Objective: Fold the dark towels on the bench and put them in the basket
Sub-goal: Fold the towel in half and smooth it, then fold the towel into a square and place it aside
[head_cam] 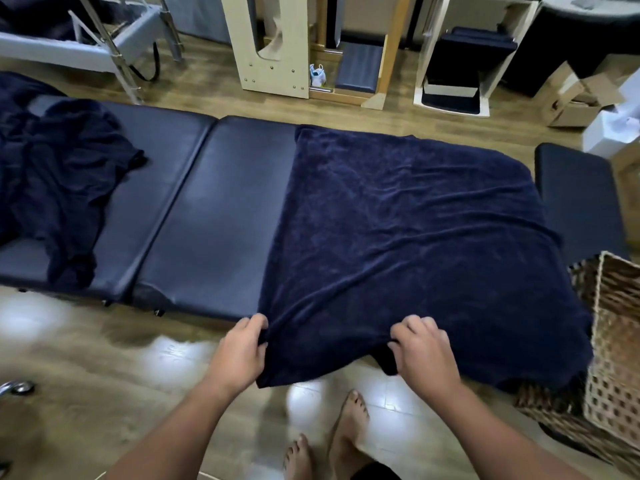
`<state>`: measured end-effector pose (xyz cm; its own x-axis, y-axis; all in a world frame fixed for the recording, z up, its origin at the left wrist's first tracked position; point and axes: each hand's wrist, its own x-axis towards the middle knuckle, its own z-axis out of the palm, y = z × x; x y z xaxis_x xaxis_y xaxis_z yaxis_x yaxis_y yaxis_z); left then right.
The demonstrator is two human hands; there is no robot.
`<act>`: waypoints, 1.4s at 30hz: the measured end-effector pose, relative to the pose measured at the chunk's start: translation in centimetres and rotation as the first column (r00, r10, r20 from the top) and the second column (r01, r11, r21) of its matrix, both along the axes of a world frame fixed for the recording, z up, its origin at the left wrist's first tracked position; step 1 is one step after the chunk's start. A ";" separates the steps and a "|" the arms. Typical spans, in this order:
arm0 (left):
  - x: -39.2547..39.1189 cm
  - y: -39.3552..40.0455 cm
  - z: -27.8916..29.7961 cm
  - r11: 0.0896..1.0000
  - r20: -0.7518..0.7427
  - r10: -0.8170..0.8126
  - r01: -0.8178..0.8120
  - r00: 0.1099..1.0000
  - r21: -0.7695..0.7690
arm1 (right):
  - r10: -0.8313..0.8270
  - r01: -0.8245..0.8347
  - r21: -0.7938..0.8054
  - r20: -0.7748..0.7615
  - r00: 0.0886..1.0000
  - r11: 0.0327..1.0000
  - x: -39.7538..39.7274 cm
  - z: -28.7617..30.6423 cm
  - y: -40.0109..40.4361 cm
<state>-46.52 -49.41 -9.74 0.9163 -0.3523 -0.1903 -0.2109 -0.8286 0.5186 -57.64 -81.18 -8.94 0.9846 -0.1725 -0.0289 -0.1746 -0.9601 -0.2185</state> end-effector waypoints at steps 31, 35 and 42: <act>-0.3 -11.6 0.4 0.580 0.079 -0.572 0.335 0.816 0.743 | -0.363 0.279 -0.314 -0.253 0.897 0.908 -8.3 0.4 -13.2; -1.0 -11.3 0.9 0.642 0.066 -0.574 0.398 0.816 0.656 | -0.365 0.303 -0.262 -0.232 0.902 0.916 -10.3 0.5 -14.0; -0.6 -10.7 0.1 0.685 0.184 -0.504 0.260 0.844 0.681 | -0.322 0.300 -0.281 -0.035 0.946 0.912 -10.2 -1.5 -15.6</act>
